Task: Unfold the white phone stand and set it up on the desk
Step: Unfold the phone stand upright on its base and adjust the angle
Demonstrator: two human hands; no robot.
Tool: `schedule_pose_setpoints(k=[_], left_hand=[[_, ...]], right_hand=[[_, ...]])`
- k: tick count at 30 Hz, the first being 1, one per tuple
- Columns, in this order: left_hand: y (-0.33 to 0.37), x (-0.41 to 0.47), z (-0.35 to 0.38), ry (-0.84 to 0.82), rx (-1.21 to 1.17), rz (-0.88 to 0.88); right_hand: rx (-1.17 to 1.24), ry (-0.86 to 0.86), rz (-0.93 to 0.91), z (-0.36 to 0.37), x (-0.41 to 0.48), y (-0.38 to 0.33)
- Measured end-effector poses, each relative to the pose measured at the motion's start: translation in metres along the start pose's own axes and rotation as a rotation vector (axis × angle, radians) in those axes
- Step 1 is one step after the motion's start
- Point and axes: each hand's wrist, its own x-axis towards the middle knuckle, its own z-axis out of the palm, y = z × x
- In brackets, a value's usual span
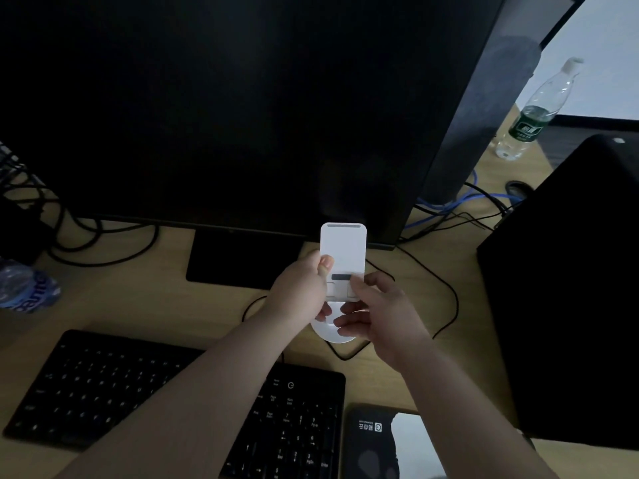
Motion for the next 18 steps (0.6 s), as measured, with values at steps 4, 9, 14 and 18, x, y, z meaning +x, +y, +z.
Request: schedule_pose_setpoints(k=[4,9,14,18], left_hand=[[-0.001,-0.002,-0.001,-0.011,-0.006,0.014],[-0.003,-0.001,-0.001,-0.028,-0.025,0.013],[-0.013,0.004,0.002,-0.093,-0.184,-0.033],[-0.013,0.002,-0.001,-0.118,-0.133,-0.024]], right_hand=[[0.030,-0.012,0.017,0.003,-0.002,0.001],[0.110,-0.044,0.042,0.002,-0.003,0.001],[0.198,-0.058,0.104,-0.001,-0.002,-0.002],[0.295,-0.079,0.144,-0.001,-0.001,-0.006]])
